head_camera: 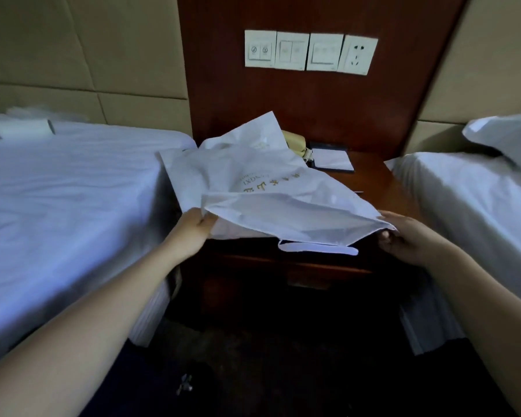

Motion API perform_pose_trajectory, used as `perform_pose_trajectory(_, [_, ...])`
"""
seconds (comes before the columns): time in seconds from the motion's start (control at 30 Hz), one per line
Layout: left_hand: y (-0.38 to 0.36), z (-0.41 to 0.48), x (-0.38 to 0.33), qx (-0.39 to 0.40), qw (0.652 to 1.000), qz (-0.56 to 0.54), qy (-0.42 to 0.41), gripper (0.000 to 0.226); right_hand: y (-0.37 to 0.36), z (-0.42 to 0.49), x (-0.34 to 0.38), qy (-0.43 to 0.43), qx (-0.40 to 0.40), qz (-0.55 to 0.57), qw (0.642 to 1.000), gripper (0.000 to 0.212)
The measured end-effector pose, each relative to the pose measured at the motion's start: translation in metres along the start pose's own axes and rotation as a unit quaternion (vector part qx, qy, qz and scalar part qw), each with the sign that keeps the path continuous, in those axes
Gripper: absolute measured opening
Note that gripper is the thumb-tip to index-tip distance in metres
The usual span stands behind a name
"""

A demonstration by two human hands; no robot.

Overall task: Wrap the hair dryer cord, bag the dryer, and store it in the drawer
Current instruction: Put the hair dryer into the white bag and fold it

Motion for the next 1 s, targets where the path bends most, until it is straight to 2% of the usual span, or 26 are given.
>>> perform_pose_trajectory(0.07, [0.004,0.003,-0.006,-0.032,0.996,-0.076,0.035,0.017,-0.002,0.0,0.007,0.018,0.002,0.058,0.998,0.024])
perform_pose_trajectory(0.13, [0.009,0.007,-0.007,-0.065,0.992,-0.102,0.045,0.009,-0.002,0.0,0.011,0.018,-0.001,0.121,0.992,0.033])
perform_pose_trajectory(0.2, [0.014,0.012,-0.004,-0.101,0.986,-0.113,0.069,0.017,-0.008,-0.003,0.015,0.01,0.013,0.152,0.988,0.037])
perform_pose_trajectory(0.27, [0.019,0.016,0.002,-0.132,0.975,-0.139,0.113,0.028,-0.016,-0.003,0.018,0.02,0.049,0.157,0.986,0.024])
perform_pose_trajectory(0.37, [0.015,0.021,0.01,-0.124,0.966,-0.169,0.152,0.029,-0.037,-0.005,0.023,0.101,0.121,0.05,0.986,0.054])
perform_pose_trajectory(0.47, [0.015,0.025,0.013,-0.132,0.954,-0.203,0.178,0.035,-0.062,-0.016,0.037,0.209,0.145,-0.051,0.966,0.057])
perform_pose_trajectory(0.53, [0.018,0.03,0.016,-0.136,0.942,-0.23,0.203,0.034,-0.069,-0.017,0.047,0.26,0.131,-0.093,0.952,0.061])
perform_pose_trajectory(0.63, [0.023,0.034,0.022,-0.134,0.929,-0.247,0.241,0.034,-0.07,-0.014,0.058,0.313,0.088,-0.158,0.933,0.044])
perform_pose_trajectory(0.73, [0.026,0.036,0.027,-0.116,0.923,-0.25,0.267,0.024,-0.077,-0.006,0.064,0.327,0.085,-0.19,0.922,0.031])
perform_pose_trajectory(0.8, [0.027,0.036,0.027,-0.082,0.922,-0.259,0.275,0.018,-0.083,-0.003,0.068,0.347,0.072,-0.207,0.912,0.022])
perform_pose_trajectory(0.87, [0.025,0.036,0.026,-0.021,0.923,-0.276,0.266,0.022,-0.087,-0.002,0.071,0.364,0.036,-0.22,0.904,0.014])
perform_pose_trajectory(0.93, [0.022,0.034,0.021,0.02,0.922,-0.292,0.255,0.013,-0.093,-0.006,0.072,0.372,0.005,-0.212,0.904,0.015])
perform_pose_trajectory(1.0, [0.023,0.034,0.016,0.002,0.925,-0.289,0.247,0.018,-0.096,-0.011,0.076,0.387,-0.022,-0.182,0.904,0.028])
Point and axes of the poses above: each hand's wrist, its own z-axis towards the middle knuckle, its own y-axis out of the back of the hand, x = y × z, the point moved 7 cm from there along z, towards the middle knuckle, and after that the axes turned 7 degrees about -x, right-handed, at the moved point
